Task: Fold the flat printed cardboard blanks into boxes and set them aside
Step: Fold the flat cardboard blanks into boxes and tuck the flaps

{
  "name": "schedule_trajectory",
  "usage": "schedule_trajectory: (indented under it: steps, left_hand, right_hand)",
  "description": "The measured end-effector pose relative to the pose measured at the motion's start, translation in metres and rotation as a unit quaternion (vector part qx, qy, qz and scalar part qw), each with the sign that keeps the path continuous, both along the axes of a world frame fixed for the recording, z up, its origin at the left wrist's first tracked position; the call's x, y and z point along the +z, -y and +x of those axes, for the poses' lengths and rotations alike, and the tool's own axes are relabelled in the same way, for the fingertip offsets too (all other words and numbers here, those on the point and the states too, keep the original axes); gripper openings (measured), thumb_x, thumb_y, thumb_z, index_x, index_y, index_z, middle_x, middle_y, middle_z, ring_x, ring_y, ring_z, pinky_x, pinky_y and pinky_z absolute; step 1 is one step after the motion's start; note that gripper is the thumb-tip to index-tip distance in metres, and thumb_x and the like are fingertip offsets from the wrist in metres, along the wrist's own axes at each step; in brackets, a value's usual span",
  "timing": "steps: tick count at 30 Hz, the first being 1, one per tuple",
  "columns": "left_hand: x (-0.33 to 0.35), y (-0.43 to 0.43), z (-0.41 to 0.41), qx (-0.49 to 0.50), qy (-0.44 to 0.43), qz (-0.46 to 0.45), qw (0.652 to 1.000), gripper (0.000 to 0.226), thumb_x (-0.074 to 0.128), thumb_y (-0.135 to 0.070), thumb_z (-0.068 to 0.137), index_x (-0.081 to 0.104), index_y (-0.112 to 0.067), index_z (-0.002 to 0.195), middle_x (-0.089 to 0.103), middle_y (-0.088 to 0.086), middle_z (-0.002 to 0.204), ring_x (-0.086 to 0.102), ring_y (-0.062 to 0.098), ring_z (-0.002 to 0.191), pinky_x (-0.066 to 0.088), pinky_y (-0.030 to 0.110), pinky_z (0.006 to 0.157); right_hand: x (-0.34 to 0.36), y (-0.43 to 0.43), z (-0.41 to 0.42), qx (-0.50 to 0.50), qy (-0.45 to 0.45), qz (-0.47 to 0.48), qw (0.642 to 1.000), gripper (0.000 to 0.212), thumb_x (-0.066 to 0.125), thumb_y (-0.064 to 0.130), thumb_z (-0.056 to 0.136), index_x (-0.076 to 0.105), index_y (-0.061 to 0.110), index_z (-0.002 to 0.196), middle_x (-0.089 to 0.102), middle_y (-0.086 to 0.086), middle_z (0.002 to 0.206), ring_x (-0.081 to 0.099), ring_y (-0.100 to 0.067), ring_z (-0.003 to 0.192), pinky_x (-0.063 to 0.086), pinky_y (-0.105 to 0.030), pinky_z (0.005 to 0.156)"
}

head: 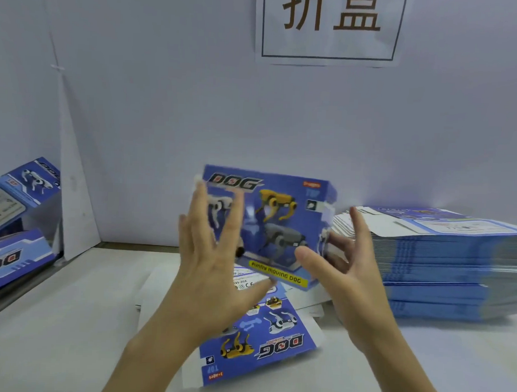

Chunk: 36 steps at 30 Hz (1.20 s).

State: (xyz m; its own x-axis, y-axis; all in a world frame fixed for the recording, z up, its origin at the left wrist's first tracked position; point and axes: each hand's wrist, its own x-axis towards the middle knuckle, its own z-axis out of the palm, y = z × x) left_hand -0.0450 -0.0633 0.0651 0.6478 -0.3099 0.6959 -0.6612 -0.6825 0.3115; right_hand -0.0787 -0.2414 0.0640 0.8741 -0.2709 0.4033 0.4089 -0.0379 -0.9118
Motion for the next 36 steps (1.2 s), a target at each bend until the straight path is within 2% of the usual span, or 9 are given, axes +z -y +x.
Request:
schedule_trajectory:
  steps: [3, 6, 10, 17, 20, 23, 27, 31, 36]
  left_hand:
    - [-0.001, -0.002, 0.003, -0.002, -0.128, -0.171, 0.977, 0.116, 0.054, -0.082, 0.054, -0.026, -0.058, 0.134, -0.04, -0.027, 0.144, -0.031, -0.023, 0.125, 0.002, 0.025, 0.111]
    - [0.002, -0.006, 0.01, -0.09, -0.238, -0.356, 0.899, 0.124, 0.069, -0.077, 0.047, -0.002, -0.054, 0.146, 0.016, -0.011, 0.16, 0.019, 0.002, 0.144, 0.02, 0.038, 0.117]
    - [-0.001, -0.008, 0.017, -0.167, -0.248, -0.472, 0.83, 0.094, 0.092, -0.037, 0.051, 0.038, -0.029, 0.128, 0.072, -0.007, 0.101, 0.07, 0.014, 0.098, 0.056, 0.039, 0.086]
    - [-0.009, -0.018, 0.024, -0.196, -0.214, -0.316, 0.903, 0.117, 0.093, -0.011, 0.048, 0.029, -0.027, 0.144, 0.066, -0.015, 0.104, 0.067, 0.004, 0.092, 0.053, 0.015, 0.072]
    - [-0.018, -0.017, 0.022, -0.235, -0.28, -0.204, 0.908, 0.125, 0.091, -0.018, 0.054, 0.014, -0.053, 0.146, 0.052, -0.022, 0.133, 0.058, 0.005, 0.116, 0.051, 0.021, 0.09]
    - [-0.021, -0.012, 0.022, -0.179, -0.327, -0.113, 0.921, 0.107, 0.077, -0.059, 0.056, 0.006, -0.072, 0.134, 0.031, -0.044, 0.133, 0.041, -0.02, 0.117, 0.04, 0.011, 0.089]
    - [-0.021, -0.009, 0.035, -0.113, -0.353, -0.239, 0.898, 0.051, 0.044, -0.056, 0.094, 0.036, -0.04, 0.142, 0.044, -0.014, 0.142, 0.046, 0.01, 0.127, 0.044, 0.035, 0.101]
    - [-0.008, -0.008, 0.021, -0.096, -0.375, -0.287, 0.876, 0.06, 0.056, -0.077, 0.071, 0.063, -0.032, 0.109, 0.062, -0.004, 0.099, 0.062, 0.012, 0.085, 0.055, 0.028, 0.065]
    - [-0.003, -0.006, 0.017, -0.174, -0.445, -0.348, 0.807, 0.053, 0.06, -0.055, 0.063, 0.068, -0.016, 0.097, 0.061, 0.011, 0.08, 0.061, 0.013, 0.064, 0.054, 0.024, 0.057]
  right_hand:
    - [-0.005, 0.006, 0.006, -0.015, 0.019, 0.089, 0.996, 0.107, 0.084, 0.024, 0.059, 0.024, 0.048, 0.144, 0.06, 0.0, 0.119, 0.072, -0.012, 0.084, 0.055, -0.025, 0.066]
    - [-0.006, 0.012, 0.009, 0.105, -0.018, 0.156, 0.982, 0.094, 0.073, 0.016, 0.057, 0.037, 0.032, 0.143, 0.066, -0.012, 0.118, 0.07, -0.029, 0.093, 0.056, -0.035, 0.068]
    - [-0.009, 0.016, 0.008, 0.165, -0.086, 0.082, 0.979, 0.094, 0.076, 0.015, 0.051, 0.04, 0.029, 0.137, 0.068, -0.016, 0.112, 0.071, -0.024, 0.089, 0.055, -0.028, 0.067]
    - [0.0, 0.033, 0.006, 0.016, -0.11, 0.003, 0.994, 0.077, 0.064, 0.041, 0.065, 0.039, 0.042, 0.137, 0.058, 0.005, 0.129, 0.059, -0.012, 0.116, 0.042, -0.039, 0.105]
    - [0.006, 0.034, 0.001, 0.068, -0.089, 0.008, 0.994, 0.052, 0.063, 0.048, 0.078, 0.058, 0.035, 0.128, 0.068, 0.006, 0.12, 0.065, -0.009, 0.107, 0.049, -0.031, 0.09]
    - [0.004, 0.029, 0.001, 0.045, -0.095, -0.035, 0.994, 0.031, 0.047, 0.045, 0.094, 0.069, 0.027, 0.104, 0.074, 0.013, 0.09, 0.068, -0.001, 0.078, 0.048, -0.025, 0.072]
    - [0.0, 0.027, 0.003, -0.015, -0.119, -0.031, 0.992, 0.021, 0.048, 0.038, 0.097, 0.063, 0.024, 0.096, 0.069, 0.012, 0.074, 0.062, 0.0, 0.062, 0.048, -0.032, 0.072]
    - [0.0, 0.029, 0.005, -0.001, -0.134, -0.002, 0.991, 0.036, 0.058, 0.046, 0.089, 0.06, 0.01, 0.092, 0.063, 0.013, 0.061, 0.06, -0.001, 0.055, 0.048, -0.032, 0.067]
    - [-0.002, 0.041, 0.008, 0.026, -0.167, 0.129, 0.977, 0.016, 0.056, 0.028, 0.094, 0.067, 0.016, 0.092, 0.068, 0.005, 0.061, 0.064, -0.008, 0.052, 0.05, -0.031, 0.059]
